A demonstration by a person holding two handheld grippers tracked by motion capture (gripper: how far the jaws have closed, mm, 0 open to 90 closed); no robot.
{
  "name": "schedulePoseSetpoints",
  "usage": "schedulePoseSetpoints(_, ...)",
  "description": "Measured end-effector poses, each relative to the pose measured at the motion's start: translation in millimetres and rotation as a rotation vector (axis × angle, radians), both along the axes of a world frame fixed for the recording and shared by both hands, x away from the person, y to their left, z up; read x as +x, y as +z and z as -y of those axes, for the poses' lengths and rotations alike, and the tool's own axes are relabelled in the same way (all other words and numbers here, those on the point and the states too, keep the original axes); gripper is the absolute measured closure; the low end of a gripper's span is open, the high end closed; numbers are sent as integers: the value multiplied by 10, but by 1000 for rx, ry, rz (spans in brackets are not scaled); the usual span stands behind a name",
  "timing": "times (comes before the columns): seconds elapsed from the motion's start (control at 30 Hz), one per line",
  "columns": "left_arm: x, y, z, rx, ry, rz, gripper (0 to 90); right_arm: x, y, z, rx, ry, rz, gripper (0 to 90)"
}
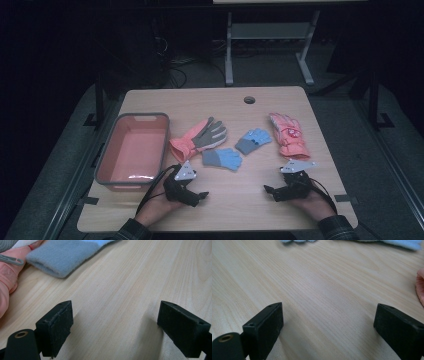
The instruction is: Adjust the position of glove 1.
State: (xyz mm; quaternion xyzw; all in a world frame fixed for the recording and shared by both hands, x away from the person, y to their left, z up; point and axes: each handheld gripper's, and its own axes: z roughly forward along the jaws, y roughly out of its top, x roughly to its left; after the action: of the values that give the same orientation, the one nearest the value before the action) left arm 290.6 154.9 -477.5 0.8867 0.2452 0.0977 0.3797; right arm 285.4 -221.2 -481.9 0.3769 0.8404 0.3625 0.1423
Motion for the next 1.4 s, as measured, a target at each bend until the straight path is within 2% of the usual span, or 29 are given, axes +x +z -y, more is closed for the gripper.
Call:
schedulePoseSetpoints(0.17,1,2,-3,6,-2,3,124,-5,0,-13,-6,-1,-5,61)
schedulePoseSetpoints(0.2,0,2,-4,6,-2,3,125,-12,13,-21,-6,2,-12,119)
schedulePoseSetpoints(0.23,0,2,-4,6,-3,4,125,-12,13,-21,-6,2,-12,119)
schedulePoseSetpoints(0.3,2,3,-5,7,-4,5,125,-14,42,-12,-9,12,-8,198)
schedulePoseSetpoints(0.33,2,3,-5,7,-4,5,125,-19,57,-12,-9,12,-22,237)
schedulePoseSetpoints(0.43,-3,2,-6,4,-3,5,124,-22,98,-11,0,26,-18,392)
schedulePoseSetpoints(0.47,-1,3,-8,4,-5,5,124,-26,124,-43,12,32,-5,504)
schedulePoseSetpoints(0.5,6,3,-14,3,-13,9,124,-26,124,-43,12,32,-5,504)
schedulePoseSetpoints(0.57,6,6,-23,10,-24,10,124,-23,155,-79,8,54,17,639)
schedulePoseSetpoints(0.6,-9,5,-34,8,-35,10,124,-4,186,-105,25,54,16,731)
schedulePoseSetpoints(0.63,-9,5,-34,8,-35,10,125,-4,186,-105,25,54,16,731)
schedulePoseSetpoints(0.8,-65,7,-41,10,-27,7,125,79,229,-181,40,85,5,897)
schedulePoseSetpoints(1.07,-86,5,-38,3,-20,4,125,155,276,-364,43,125,27,898)
schedulePoseSetpoints(1.23,-82,8,-38,6,-26,4,124,242,284,-542,64,150,15,898)
schedulePoseSetpoints(1.3,-79,8,-38,7,-28,4,124,300,283,-652,57,173,16,898)
schedulePoseSetpoints(1.4,-79,8,-37,7,-28,4,124,336,285,-718,57,181,16,897)
